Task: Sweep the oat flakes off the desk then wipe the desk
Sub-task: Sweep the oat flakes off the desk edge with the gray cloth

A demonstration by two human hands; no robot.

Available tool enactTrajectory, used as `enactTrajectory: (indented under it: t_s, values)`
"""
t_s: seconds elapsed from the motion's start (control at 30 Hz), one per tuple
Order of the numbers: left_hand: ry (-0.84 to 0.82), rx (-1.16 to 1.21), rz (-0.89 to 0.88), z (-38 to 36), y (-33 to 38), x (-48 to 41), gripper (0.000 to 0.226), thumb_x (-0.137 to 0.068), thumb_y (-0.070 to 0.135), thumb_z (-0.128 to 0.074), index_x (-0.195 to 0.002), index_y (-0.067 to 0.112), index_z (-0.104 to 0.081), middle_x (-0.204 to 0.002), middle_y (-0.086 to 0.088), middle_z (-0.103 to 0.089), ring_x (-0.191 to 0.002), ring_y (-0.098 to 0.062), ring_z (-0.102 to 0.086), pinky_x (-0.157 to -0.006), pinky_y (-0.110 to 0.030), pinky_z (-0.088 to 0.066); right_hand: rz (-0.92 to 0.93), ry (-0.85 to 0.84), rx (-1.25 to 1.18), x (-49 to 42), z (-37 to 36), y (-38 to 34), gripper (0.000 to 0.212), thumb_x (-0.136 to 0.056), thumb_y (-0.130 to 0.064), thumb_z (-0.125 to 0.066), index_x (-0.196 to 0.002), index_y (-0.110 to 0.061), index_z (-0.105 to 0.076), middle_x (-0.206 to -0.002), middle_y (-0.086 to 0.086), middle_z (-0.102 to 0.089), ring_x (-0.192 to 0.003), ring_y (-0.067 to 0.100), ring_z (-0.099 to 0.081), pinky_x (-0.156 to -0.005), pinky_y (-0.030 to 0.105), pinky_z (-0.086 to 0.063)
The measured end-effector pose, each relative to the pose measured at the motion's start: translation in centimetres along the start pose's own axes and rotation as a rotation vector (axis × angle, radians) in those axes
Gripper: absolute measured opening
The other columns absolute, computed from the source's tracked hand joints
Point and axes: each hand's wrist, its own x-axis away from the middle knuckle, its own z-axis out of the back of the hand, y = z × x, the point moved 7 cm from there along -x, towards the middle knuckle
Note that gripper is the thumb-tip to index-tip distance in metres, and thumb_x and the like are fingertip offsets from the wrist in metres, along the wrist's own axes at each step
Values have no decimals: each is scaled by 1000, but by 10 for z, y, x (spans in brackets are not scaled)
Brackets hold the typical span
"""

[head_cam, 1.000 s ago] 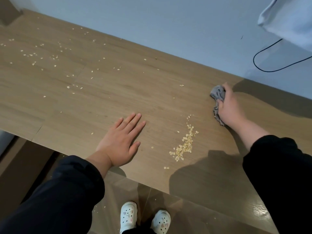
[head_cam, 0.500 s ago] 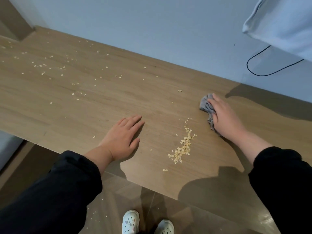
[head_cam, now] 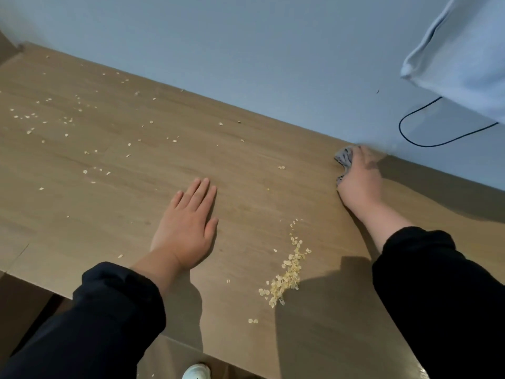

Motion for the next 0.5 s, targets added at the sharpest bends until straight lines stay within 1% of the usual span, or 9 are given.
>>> enactTrajectory:
  t_s: [0.07, 0.2, 0.33, 0.43, 0.5]
  values:
    - [0, 1, -2, -1, 0, 1, 73, -89, 47, -5, -154, 15, -14, -161, 0, -5, -148, -14, 3, -120, -35, -1, 64, 7, 2, -6, -6, -22, 75, -83, -2, -62, -149, -9, -27, -158, 10, -22, -145, 28, -20, -117, 40, -22]
    - [10, 11, 1, 0, 0, 0, 70, -91, 45, -12, -153, 14, -19, -160, 0, -10, -148, -14, -2, -119, -36, -3, 241, -32, -13, -18, -21, -78, 74, -84, -6, -63, -149, -7, -27, -157, 10, -25, -145, 27, -22, -119, 35, -17]
    - [19, 14, 6, 1, 0, 1, 68, -91, 44, -15, -152, 14, -21, -160, -1, -13, -148, -15, -5, -119, -37, -7, 410, -144, -150, -14, -30, -132, 69, -89, 1, -54, -151, -14, -29, -160, 4, -20, -148, 20, -15, -118, 29, -8]
    - [20, 11, 4, 2, 1, 0, 67, -92, 43, -16, -152, 14, -22, -160, -2, -14, -148, -15, -6, -119, -39, -9, 633, -276, -135, 21, -33, -143, 68, -91, 3, -50, -151, -17, -29, -161, 0, -20, -148, 17, -17, -122, 35, -13]
    - [20, 3, 2, 1, 0, 1, 67, -92, 43, -18, -151, 13, -24, -160, -3, -16, -148, -16, -8, -119, -38, -9, 759, -338, -78, 39, -33, -127, 67, -92, 2, -51, -151, -20, -29, -160, -2, -20, -147, 13, -17, -122, 35, -14]
